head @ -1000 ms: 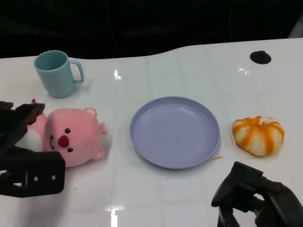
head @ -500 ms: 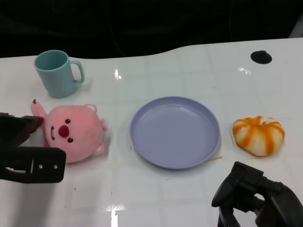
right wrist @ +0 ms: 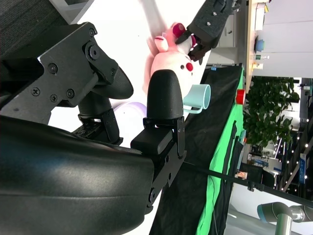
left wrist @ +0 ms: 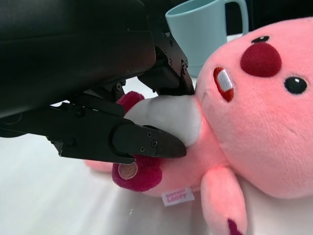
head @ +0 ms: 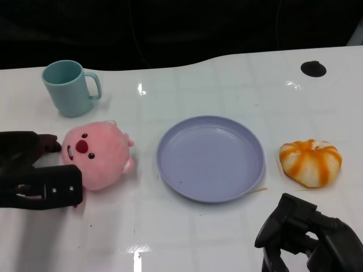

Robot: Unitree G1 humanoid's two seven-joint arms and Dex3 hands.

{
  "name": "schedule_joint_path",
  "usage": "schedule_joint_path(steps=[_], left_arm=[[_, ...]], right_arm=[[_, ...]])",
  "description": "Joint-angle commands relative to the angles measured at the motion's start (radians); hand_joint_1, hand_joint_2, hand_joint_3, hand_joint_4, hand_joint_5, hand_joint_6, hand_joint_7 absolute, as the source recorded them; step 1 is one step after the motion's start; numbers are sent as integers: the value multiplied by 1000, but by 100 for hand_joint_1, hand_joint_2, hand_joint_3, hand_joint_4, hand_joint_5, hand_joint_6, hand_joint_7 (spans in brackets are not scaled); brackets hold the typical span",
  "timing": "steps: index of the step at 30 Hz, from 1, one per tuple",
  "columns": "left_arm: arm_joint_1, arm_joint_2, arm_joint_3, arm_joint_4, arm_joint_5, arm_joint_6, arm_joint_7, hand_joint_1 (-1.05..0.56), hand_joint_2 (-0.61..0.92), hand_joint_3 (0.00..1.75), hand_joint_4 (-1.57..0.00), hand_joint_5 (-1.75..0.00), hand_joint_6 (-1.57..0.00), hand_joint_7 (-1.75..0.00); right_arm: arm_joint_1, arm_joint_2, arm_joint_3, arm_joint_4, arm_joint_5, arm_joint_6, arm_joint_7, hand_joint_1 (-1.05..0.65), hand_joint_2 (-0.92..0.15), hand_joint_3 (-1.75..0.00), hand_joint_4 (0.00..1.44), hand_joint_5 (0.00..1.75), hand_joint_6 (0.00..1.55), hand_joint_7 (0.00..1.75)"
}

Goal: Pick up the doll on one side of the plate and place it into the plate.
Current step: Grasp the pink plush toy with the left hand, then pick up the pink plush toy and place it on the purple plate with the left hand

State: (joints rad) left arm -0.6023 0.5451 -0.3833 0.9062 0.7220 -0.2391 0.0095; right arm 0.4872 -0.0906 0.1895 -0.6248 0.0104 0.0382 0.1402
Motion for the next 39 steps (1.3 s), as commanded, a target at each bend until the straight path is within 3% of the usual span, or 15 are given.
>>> schedule_joint_path(steps=[1,3,6,11,26,34,37,39], left_arm=[[55,-17,-17,14,-13,-41,48,-18,92,31,-78,-174,-62,-167],[64,-21,-5,8,-30,-56,105,-17,92,31,-80,-174,-60,-173],[84,-40,34,-7,-68,-65,212,-16,73,71,-88,-175,-69,-174],[112,-63,91,-61,-132,-42,256,-14,56,105,-92,-175,-72,-175],[159,-17,156,-385,-83,44,263,-15,44,119,-92,-175,-69,-175],[141,-38,155,-499,-98,88,178,-15,51,94,-88,-175,-62,-175],[128,-68,150,-549,-118,124,116,-18,54,94,-87,-175,-60,-175],[116,-95,141,-571,-119,144,90,-16,48,102,-87,-175,-62,-175]], right_arm=[[0,-12,-11,-12,8,1,3,-1,-46,-128,66,173,61,145],[-1,-11,-11,-10,9,-1,4,0,-46,-129,66,174,61,145],[-1,-10,-11,-10,8,3,4,0,-45,-130,66,174,61,145],[-3,-8,-13,5,19,-7,8,0,-45,-131,66,174,60,145],[-30,0,-8,41,18,-10,2,0,-46,-128,65,175,59,147],[-50,6,-11,71,22,-13,1,-1,-47,-126,64,175,58,147],[-48,4,-13,73,16,-20,0,0,-48,-126,64,175,58,147],[-47,3,-14,73,19,-24,2,0,-47,-126,63,175,58,147]])
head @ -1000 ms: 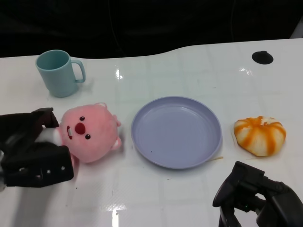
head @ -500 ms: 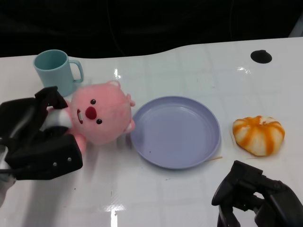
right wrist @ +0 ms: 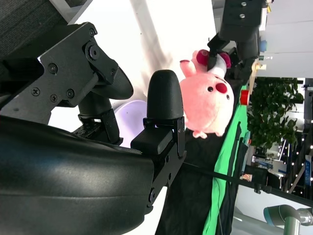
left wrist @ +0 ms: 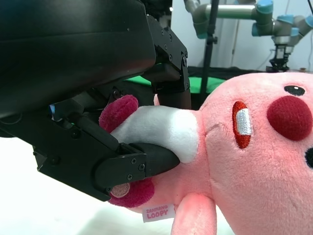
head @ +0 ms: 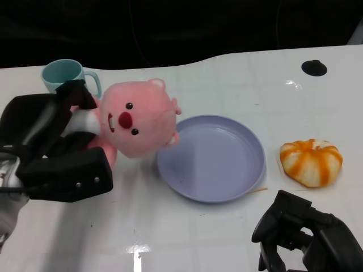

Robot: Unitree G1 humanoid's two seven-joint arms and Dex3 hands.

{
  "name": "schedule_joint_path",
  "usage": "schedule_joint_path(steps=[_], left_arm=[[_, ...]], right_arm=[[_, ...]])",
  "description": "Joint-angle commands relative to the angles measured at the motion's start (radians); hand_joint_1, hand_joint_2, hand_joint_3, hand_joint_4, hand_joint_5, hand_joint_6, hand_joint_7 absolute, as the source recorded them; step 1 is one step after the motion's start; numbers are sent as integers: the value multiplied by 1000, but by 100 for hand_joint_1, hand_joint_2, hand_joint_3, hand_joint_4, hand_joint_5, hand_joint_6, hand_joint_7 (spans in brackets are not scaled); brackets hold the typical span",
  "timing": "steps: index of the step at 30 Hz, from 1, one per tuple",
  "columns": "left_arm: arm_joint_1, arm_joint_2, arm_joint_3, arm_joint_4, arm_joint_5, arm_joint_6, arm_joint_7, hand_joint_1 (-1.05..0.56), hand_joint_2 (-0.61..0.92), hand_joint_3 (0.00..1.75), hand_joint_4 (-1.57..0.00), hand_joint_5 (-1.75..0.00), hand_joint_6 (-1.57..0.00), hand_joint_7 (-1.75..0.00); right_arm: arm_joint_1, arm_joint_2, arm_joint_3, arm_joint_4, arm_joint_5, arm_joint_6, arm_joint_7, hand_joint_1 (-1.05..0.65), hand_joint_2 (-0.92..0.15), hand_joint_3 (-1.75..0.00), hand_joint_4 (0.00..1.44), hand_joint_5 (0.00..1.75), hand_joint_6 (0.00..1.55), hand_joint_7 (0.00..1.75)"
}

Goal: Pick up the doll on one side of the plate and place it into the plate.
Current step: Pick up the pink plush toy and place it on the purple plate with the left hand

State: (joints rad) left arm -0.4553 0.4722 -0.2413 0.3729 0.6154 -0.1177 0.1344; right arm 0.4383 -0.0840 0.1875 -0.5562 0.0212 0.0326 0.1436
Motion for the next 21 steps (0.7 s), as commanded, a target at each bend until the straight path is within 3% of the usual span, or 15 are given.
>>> schedule_joint_path(steps=[1,6,16,21], left_arm=[[-37,-34,-6,-45,-9,29,-42,-15,45,103,-88,-175,-63,-175],[-76,-103,-39,-45,12,48,-55,-17,36,114,-92,-175,-67,-175],[-169,-254,-99,44,8,103,-80,-16,38,126,-94,-175,-74,-175],[-204,-302,-112,110,-2,126,-88,-15,41,121,-94,-175,-74,-175]], right_arm=[[3,-4,-14,4,11,-18,0,0,-47,-126,63,175,58,147],[8,-11,-17,-2,14,-14,6,0,-47,-126,64,175,58,147],[19,-11,-21,-5,22,-25,19,0,-47,-125,65,175,58,147],[24,-9,-19,-10,20,-21,18,-1,-47,-125,65,175,59,146]])
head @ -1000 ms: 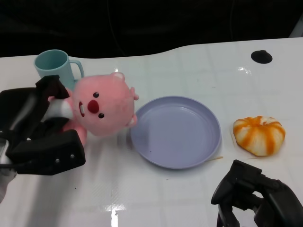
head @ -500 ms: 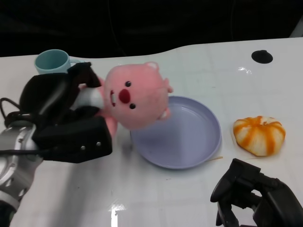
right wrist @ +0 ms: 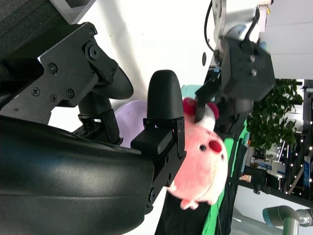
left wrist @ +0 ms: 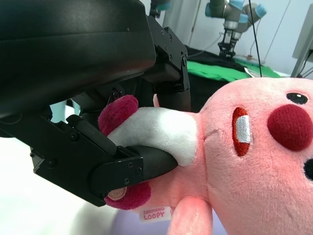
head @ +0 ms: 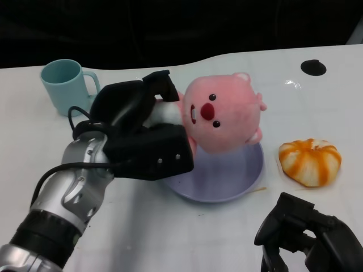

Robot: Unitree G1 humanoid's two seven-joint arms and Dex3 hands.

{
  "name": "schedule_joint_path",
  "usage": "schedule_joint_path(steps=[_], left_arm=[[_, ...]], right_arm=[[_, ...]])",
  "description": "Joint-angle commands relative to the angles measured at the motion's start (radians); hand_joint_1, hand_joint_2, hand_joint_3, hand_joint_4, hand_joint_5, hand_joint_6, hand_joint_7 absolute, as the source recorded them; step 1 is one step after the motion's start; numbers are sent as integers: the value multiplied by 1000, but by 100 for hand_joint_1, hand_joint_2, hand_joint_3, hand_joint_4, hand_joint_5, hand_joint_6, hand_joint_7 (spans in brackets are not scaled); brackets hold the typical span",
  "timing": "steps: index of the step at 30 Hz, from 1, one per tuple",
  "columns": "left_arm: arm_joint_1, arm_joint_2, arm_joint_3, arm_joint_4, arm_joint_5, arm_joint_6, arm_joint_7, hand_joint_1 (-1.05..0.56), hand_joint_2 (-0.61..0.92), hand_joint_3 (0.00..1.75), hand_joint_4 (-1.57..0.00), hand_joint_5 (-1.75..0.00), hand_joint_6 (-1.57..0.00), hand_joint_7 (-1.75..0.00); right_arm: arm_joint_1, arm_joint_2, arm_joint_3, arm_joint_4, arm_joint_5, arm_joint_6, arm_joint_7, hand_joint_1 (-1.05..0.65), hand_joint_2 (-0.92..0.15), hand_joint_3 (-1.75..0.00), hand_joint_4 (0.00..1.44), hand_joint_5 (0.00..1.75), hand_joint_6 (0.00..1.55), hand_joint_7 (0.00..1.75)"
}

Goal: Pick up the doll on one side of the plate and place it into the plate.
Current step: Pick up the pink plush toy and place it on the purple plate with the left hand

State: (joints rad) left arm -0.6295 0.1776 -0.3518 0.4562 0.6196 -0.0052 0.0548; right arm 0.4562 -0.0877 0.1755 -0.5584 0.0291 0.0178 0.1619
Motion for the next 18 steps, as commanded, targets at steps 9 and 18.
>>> schedule_joint_path(steps=[9,18], left_arm=[[-86,-49,-36,120,-12,43,-58,-20,48,93,-80,-174,-82,-91],[-81,17,-93,42,15,68,-273,-66,92,28,-22,-34,-30,-1]], right_arm=[[13,-4,0,-16,9,-3,-1,0,-47,-127,64,175,59,146],[19,-7,3,-29,-1,1,-4,0,-45,-130,65,174,59,146]])
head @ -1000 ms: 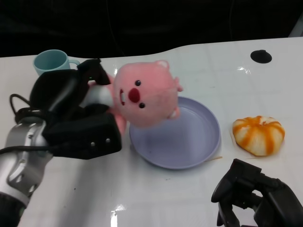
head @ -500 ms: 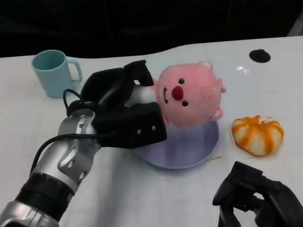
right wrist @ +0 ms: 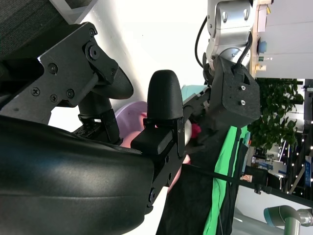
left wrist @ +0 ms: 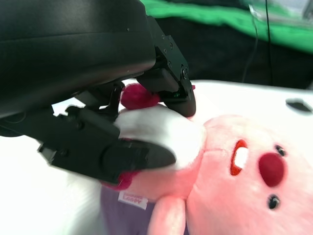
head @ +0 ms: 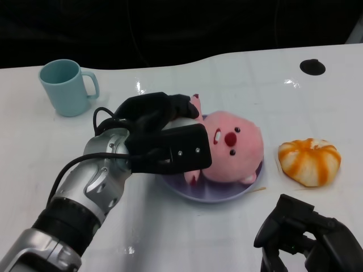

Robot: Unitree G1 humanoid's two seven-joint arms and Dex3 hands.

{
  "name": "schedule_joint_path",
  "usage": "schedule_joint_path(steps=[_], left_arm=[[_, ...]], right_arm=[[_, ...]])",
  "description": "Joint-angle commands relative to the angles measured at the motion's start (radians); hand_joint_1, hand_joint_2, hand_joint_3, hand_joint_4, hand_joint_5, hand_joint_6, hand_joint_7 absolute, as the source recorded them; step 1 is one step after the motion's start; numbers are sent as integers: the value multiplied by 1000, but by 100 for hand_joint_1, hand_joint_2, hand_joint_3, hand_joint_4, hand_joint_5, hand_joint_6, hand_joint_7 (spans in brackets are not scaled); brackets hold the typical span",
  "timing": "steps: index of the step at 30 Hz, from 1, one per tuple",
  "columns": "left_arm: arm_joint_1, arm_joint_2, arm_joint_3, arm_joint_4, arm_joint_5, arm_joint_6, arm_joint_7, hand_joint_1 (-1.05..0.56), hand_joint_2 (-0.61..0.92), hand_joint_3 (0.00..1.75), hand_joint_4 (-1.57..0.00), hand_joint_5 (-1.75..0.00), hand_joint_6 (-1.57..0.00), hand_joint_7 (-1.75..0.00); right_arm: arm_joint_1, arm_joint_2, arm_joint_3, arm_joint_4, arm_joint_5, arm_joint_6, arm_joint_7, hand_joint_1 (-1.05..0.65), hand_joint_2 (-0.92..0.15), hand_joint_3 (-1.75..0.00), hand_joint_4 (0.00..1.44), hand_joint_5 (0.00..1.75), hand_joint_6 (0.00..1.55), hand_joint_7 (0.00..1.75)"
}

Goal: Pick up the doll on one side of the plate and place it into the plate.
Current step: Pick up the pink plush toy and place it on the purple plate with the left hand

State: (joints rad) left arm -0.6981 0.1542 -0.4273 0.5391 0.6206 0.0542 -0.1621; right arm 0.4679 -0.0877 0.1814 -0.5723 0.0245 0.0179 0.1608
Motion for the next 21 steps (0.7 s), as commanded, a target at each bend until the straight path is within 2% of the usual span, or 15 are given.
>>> schedule_joint_path(steps=[1,4,6,12,16,21], left_arm=[[-10,51,-26,-53,19,8,-73,-70,92,30,-15,-27,-24,0],[-9,84,-53,-80,44,2,-111,-85,92,40,-2,-11,-10,0],[-5,98,-61,-94,55,2,-126,-91,92,44,0,-3,-6,0],[15,141,-52,-141,49,-22,-136,-103,92,50,0,0,-2,0],[60,172,-8,-200,-2,-63,-131,-103,92,51,0,0,-3,-1],[169,211,109,-324,-159,-119,-166,-100,92,51,-1,0,-2,-1]], right_arm=[[8,-8,-3,-17,2,1,-4,0,-45,-130,65,174,59,146],[9,-8,-4,-20,5,4,-2,0,-45,-130,65,174,59,146],[9,-8,-4,-21,7,6,-1,0,-45,-130,65,174,59,146],[9,-9,-3,-24,4,8,-3,-2,-45,-129,66,175,60,146],[8,-8,-4,-22,9,7,-1,-2,-45,-129,65,175,59,146],[8,-9,-2,-22,6,2,-1,-2,-45,-129,65,174,59,146]])
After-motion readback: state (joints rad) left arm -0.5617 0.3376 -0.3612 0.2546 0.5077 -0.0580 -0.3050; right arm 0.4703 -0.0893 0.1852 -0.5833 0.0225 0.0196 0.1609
